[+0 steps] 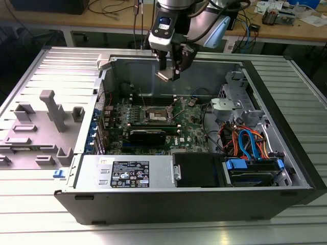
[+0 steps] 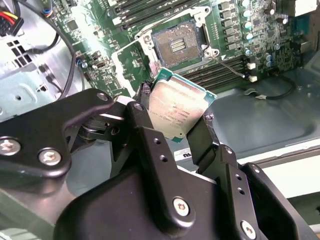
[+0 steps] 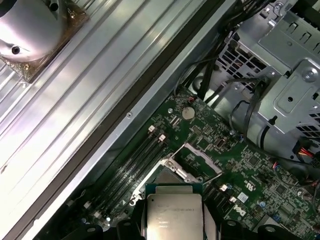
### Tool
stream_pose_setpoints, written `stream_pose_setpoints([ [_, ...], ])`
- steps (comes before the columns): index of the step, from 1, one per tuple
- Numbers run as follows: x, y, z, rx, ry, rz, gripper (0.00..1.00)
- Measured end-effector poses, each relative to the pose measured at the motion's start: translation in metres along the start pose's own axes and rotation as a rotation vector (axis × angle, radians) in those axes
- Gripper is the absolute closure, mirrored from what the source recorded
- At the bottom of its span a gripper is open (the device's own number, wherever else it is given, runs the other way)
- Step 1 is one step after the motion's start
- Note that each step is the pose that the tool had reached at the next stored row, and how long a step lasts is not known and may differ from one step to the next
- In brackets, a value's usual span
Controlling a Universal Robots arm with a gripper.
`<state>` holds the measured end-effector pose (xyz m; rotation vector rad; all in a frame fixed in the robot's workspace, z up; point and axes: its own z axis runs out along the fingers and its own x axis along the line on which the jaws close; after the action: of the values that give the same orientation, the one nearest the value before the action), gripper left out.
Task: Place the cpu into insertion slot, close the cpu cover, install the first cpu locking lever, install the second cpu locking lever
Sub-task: 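Place the cpu into insertion slot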
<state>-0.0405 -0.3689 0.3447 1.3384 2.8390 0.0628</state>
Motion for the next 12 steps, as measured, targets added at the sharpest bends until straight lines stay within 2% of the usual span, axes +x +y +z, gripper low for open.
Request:
stream_pose_setpoints([
  [4,-0.0001,-0.0002,0.0041,0.0075,0.005,0.032,0.45],
  [8,-0.0001,-0.0003,0.0098,0.0138,0.0078,0.036,0.45],
  [10,-0.0002,-0.0005,0.0118,0.0168,0.0081,0.045,0.45],
  [12,-0.0002,-0.0005,0.0147,0.0188,0.0067,0.074,0.45],
])
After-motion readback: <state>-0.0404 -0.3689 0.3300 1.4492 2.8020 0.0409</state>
